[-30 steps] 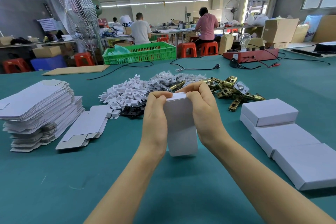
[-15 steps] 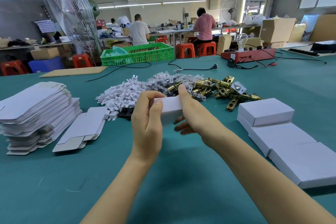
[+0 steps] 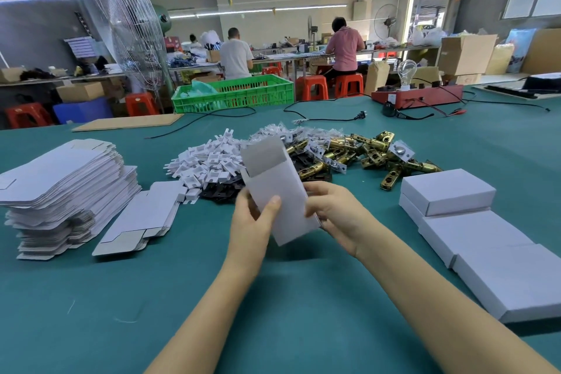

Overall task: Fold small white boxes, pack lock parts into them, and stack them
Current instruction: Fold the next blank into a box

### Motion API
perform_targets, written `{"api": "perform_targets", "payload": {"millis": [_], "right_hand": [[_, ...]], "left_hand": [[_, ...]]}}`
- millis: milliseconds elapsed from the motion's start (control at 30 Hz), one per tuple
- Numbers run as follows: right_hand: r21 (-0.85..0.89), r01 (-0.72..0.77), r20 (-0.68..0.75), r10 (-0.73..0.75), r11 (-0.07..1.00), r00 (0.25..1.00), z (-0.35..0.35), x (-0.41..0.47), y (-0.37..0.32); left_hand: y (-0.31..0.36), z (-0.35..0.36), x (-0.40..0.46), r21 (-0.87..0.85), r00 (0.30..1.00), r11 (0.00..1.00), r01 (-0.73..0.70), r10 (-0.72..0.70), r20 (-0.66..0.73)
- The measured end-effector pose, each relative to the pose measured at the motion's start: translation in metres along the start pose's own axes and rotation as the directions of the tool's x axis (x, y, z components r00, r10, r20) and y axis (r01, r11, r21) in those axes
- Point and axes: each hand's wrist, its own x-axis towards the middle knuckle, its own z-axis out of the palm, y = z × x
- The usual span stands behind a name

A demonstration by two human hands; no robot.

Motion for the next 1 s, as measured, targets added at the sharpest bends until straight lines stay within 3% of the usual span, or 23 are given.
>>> {"api": "perform_targets", "payload": {"millis": [67, 167, 533, 800, 900, 1000], "right_hand": [[-0.068, 0.054, -0.038, -0.057, 0.996, 0.998, -0.002, 0.002, 0.011], [-0.02, 0.097, -0.06, -0.098, 0.995, 0.993, -0.003, 0.003, 0.024], [0.073, 0.147, 0.083, -0.153, 0.986, 0.985, -0.017, 0.01, 0.036], [0.131, 0.096, 0.117, -0.111, 0.987, 0.987, -0.016, 0.009, 0.036], [0.202, 0.053, 0.052, -0.065, 0.978, 0.997, -0.018, 0.011, 0.034], [0.085, 0.019, -0.078, -0.013, 0.996, 0.997, -0.026, 0.012, 0.026]], "left_hand": [[-0.006, -0.006, 0.002, 0.047, 0.996, 0.998, 0.041, -0.045, 0.081], [-0.01, -0.007, 0.002, 0.057, 0.993, 0.998, 0.004, -0.011, 0.114], [-0.011, -0.007, 0.003, 0.028, 0.975, 1.0, 0.001, -0.007, 0.223], [-0.014, -0.006, 0.006, 0.096, 0.987, 0.995, 0.004, -0.019, 0.158], [-0.019, -0.007, 0.008, 0.117, 0.994, 0.993, 0.025, -0.037, 0.103], [-0.021, -0.006, 0.009, 0.128, 0.992, 0.991, 0.048, -0.061, 0.108]]}}
